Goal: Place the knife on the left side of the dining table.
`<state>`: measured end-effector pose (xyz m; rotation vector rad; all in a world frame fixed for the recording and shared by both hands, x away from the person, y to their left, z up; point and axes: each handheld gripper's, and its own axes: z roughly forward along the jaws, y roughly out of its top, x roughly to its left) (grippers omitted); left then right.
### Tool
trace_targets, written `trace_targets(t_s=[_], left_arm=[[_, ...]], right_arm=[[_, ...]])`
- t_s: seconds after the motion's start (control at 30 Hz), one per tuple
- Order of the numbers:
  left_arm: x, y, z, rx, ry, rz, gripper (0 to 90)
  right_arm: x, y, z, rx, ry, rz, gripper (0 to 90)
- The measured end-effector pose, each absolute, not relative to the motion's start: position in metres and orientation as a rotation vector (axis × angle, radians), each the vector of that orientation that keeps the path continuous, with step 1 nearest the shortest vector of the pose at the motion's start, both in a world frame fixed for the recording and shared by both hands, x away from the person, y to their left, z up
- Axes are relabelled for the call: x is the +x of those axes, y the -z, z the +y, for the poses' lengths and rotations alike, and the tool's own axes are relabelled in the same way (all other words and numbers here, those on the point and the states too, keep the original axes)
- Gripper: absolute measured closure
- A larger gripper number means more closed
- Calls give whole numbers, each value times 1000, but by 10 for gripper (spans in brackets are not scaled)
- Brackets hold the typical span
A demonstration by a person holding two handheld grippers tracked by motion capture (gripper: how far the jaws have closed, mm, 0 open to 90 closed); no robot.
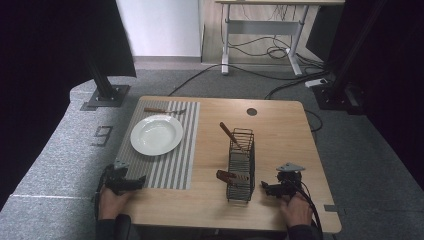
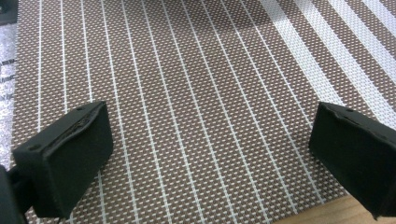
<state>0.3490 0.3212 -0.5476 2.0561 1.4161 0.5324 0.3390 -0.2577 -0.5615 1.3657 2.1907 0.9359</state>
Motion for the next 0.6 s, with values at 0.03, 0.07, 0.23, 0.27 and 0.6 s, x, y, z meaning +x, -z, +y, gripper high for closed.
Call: trace_targets(t_s=[0.03, 0.07, 0.23, 0.27, 0.6], left_arm=[[349, 548, 321, 2056, -533, 1416, 0], [349, 548, 321, 2056, -533, 1416, 0], [349, 548, 321, 2054, -533, 1418, 0], [349, 548, 321, 2055, -533, 1418, 0], [349, 548, 321, 2055, -533, 1417, 0]], right_arm=[[339, 562, -258, 1365, -935, 2191, 0], [339, 561, -258, 1364, -935, 2191, 0], [341, 562, -258, 1350, -939, 2202, 0], [341, 562, -258, 1349, -939, 2202, 0], [341, 562, -258, 1349, -939, 2202, 0]])
